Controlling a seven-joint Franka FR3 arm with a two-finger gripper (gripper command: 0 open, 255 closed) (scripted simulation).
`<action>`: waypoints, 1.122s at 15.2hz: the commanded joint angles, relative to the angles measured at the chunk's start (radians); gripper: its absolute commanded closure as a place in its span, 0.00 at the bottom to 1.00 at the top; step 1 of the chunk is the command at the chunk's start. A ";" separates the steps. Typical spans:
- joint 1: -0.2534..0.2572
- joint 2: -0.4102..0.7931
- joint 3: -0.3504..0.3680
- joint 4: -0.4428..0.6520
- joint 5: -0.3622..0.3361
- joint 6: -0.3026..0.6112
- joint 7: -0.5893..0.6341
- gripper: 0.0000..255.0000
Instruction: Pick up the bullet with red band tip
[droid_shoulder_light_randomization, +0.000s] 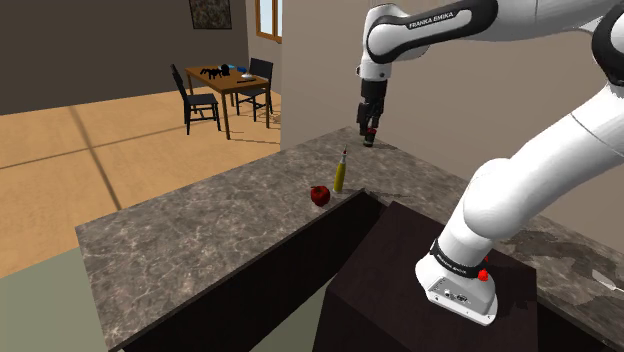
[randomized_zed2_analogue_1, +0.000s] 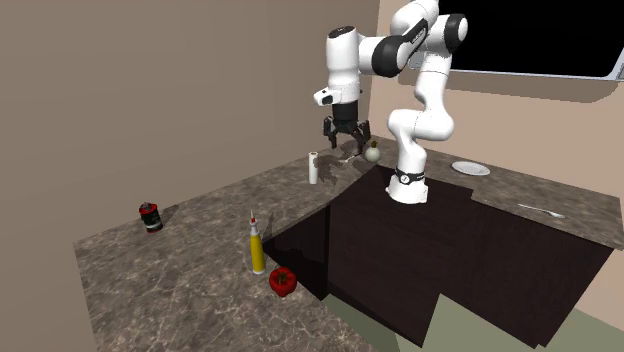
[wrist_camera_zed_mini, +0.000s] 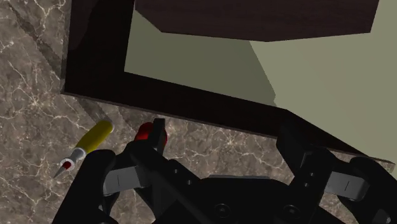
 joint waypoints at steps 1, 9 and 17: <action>-0.002 0.068 -0.025 0.024 -0.003 0.032 -0.046 0.00; -0.026 0.383 -0.112 0.192 0.027 0.127 -0.253 0.00; -0.097 0.721 -0.129 0.445 0.101 0.157 -0.441 0.00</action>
